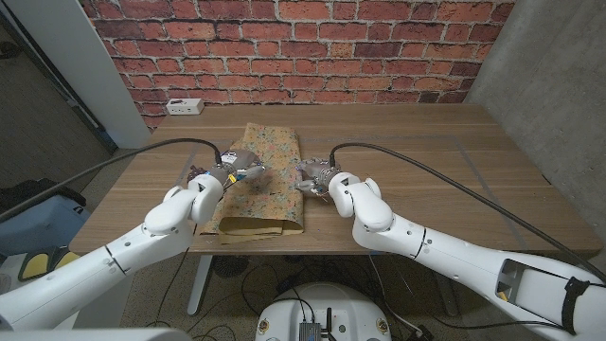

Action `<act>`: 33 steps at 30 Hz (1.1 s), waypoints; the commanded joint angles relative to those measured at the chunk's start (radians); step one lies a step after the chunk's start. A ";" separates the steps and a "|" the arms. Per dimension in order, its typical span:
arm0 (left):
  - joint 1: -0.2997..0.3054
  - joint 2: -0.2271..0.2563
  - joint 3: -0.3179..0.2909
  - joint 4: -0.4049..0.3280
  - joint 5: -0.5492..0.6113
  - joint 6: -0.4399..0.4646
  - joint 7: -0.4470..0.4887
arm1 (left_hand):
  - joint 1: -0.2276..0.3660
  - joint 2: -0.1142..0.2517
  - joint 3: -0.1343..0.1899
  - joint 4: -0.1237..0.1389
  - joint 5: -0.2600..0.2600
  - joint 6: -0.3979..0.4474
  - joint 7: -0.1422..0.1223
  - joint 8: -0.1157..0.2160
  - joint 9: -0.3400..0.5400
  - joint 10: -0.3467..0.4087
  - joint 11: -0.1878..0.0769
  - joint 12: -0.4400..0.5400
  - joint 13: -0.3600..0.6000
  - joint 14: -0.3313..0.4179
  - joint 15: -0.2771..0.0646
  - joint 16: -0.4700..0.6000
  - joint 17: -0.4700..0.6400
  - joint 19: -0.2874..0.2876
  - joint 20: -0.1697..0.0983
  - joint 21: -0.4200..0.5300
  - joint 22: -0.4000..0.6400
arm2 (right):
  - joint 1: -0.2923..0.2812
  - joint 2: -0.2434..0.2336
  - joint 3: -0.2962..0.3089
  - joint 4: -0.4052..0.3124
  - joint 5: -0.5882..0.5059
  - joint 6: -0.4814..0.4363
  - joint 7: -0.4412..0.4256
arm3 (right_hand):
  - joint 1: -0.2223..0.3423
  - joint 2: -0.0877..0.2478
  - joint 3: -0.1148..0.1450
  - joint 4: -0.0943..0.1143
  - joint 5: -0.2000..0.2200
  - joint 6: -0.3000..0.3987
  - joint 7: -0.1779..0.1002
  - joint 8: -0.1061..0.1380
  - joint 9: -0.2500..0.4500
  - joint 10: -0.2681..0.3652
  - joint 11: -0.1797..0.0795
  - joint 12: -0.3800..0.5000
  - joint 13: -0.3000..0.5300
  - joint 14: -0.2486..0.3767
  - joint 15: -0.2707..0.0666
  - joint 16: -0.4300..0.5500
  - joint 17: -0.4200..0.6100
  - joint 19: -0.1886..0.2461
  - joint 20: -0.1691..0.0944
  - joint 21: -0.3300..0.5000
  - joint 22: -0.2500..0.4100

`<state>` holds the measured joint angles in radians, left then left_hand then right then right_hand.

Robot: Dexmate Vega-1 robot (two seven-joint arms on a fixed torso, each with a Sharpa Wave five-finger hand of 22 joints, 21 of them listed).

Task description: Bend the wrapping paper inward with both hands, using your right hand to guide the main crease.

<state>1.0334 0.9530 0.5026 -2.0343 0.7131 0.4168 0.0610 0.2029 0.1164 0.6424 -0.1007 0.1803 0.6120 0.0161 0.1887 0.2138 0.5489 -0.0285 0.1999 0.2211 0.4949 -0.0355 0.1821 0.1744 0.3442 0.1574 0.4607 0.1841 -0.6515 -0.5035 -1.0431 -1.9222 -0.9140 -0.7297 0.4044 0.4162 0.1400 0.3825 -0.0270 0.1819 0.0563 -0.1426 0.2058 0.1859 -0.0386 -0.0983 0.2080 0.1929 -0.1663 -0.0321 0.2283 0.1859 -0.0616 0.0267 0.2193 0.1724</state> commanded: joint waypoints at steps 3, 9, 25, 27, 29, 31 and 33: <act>0.079 -0.020 -0.103 0.056 -0.197 -0.235 0.320 | 0.006 0.003 0.010 -0.001 0.002 -0.016 -0.002 0.001 -0.001 -0.010 0.001 0.005 0.003 0.008 0.004 0.004 0.003 0.001 0.006 -0.005 0.003 | -0.153 -0.039 0.217 -0.085 0.288 0.138 -0.332 | -0.013 -0.001 -0.011 -0.005 -0.002 0.026 0.004 0.005 0.002 0.030 0.006 0.011 0.001 0.009 -0.010 0.013 0.002 0.049 0.009 0.013 0.002; 0.085 -0.046 -0.125 0.108 -0.266 -0.361 0.402 | 0.003 0.002 0.012 -0.001 0.002 -0.056 -0.001 -0.008 -0.002 -0.031 0.010 0.001 0.004 0.001 0.013 0.004 0.005 -0.003 0.007 -0.010 0.004 | -0.213 -0.045 0.317 -0.085 0.461 0.235 -0.452 | -0.017 0.000 -0.019 -0.009 -0.002 0.056 0.016 0.009 0.001 0.064 0.026 0.017 0.001 0.041 -0.002 0.017 0.002 0.088 -0.001 0.020 0.002; 0.058 -0.124 -0.157 0.279 -0.462 -0.691 0.439 | -0.029 -0.006 0.008 0.012 -0.003 -0.259 -0.045 -0.021 -0.013 -0.171 0.025 -0.015 0.004 -0.083 0.034 -0.003 0.011 -0.030 0.011 -0.037 0.006 | -0.290 -0.041 0.457 -0.008 0.769 0.508 -0.673 | -0.019 0.013 -0.027 -0.024 -0.005 0.137 0.062 0.014 0.001 0.143 0.101 0.026 0.001 0.147 0.041 0.034 0.002 0.189 -0.005 0.032 0.003; 0.048 -0.131 -0.156 0.308 -0.487 -0.735 0.424 | -0.033 -0.007 0.007 0.013 -0.004 -0.271 -0.047 -0.018 -0.014 -0.188 0.032 -0.016 0.003 -0.101 0.035 -0.005 0.011 -0.036 0.013 -0.041 0.006 | -0.297 -0.040 0.467 -0.001 0.796 0.532 -0.688 | -0.017 0.014 -0.026 -0.027 -0.005 0.144 0.065 0.014 0.001 0.150 0.109 0.026 0.001 0.156 0.042 0.034 0.001 0.200 -0.005 0.034 0.003; 0.042 -0.144 -0.157 0.333 -0.516 -0.775 0.413 | -0.035 -0.007 0.006 0.014 -0.004 -0.280 -0.048 -0.018 -0.015 -0.195 0.036 -0.016 0.003 -0.112 0.037 -0.007 0.011 -0.041 0.014 -0.044 0.006 | -0.305 -0.039 0.478 0.007 0.826 0.562 -0.700 | -0.014 0.014 -0.025 -0.032 -0.005 0.153 0.071 0.014 0.001 0.158 0.114 0.026 0.001 0.170 0.045 0.035 0.001 0.215 -0.004 0.037 0.003; 0.035 -0.157 -0.157 0.363 -0.548 -0.818 0.398 | -0.039 -0.007 0.006 0.016 -0.005 -0.291 -0.046 -0.017 -0.016 -0.206 0.039 -0.016 0.002 -0.130 0.043 -0.010 0.011 -0.045 0.013 -0.047 0.007 | -0.312 -0.039 0.491 0.025 0.862 0.608 -0.706 | -0.013 0.013 -0.026 -0.036 -0.006 0.167 0.073 0.015 0.001 0.171 0.125 0.027 0.001 0.191 0.054 0.039 0.001 0.232 0.005 0.039 0.003; 0.031 -0.170 -0.158 0.390 -0.582 -0.859 0.381 | -0.042 -0.006 0.005 0.018 -0.005 -0.303 -0.052 -0.017 -0.017 -0.215 0.041 -0.016 0.002 -0.137 0.042 -0.008 0.011 -0.046 0.013 -0.049 0.007 | -0.318 -0.034 0.504 0.049 0.903 0.661 -0.710 | -0.014 0.012 -0.027 -0.039 -0.007 0.172 0.079 0.013 0.001 0.179 0.133 0.027 0.001 0.207 0.054 0.042 0.001 0.251 0.012 0.042 0.003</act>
<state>1.0930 0.8409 0.3548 -1.7781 0.2911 -0.2117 0.4856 0.1739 0.1110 0.6463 -0.0880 0.1803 0.3244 -0.0324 0.1692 0.1951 0.3434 0.0095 0.1880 0.2211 0.3679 0.0055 0.1734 0.1841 0.3047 0.1675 0.4157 0.1888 -0.9214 -0.5463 -0.6219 -1.9427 -0.2031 -0.2714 -0.2178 0.4003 0.1451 0.3561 -0.0596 0.1773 0.2187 -0.0698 0.2153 0.1860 0.1258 0.0273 0.2294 0.1907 0.0178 0.0223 0.2632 0.1861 0.1659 0.0352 0.2548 0.1725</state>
